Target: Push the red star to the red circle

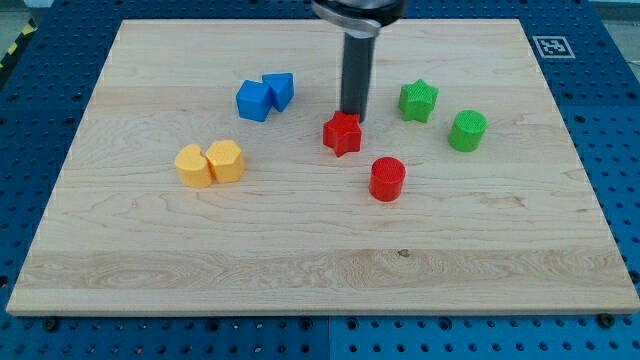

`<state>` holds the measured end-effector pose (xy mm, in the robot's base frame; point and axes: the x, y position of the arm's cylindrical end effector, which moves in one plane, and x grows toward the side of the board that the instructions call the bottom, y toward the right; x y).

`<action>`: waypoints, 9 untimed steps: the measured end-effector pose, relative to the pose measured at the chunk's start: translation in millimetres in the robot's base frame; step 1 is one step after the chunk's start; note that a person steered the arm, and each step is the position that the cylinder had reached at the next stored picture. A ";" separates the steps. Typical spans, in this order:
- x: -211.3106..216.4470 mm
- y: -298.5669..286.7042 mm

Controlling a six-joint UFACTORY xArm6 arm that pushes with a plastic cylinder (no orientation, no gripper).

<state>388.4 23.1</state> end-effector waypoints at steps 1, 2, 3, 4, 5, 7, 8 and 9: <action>-3.3 -38.0; -8.6 -62.2; -8.2 -77.7; -3.1 -72.2; 2.1 -71.9; 19.4 -38.7; 19.4 -21.2; 26.6 -8.9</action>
<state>415.0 14.2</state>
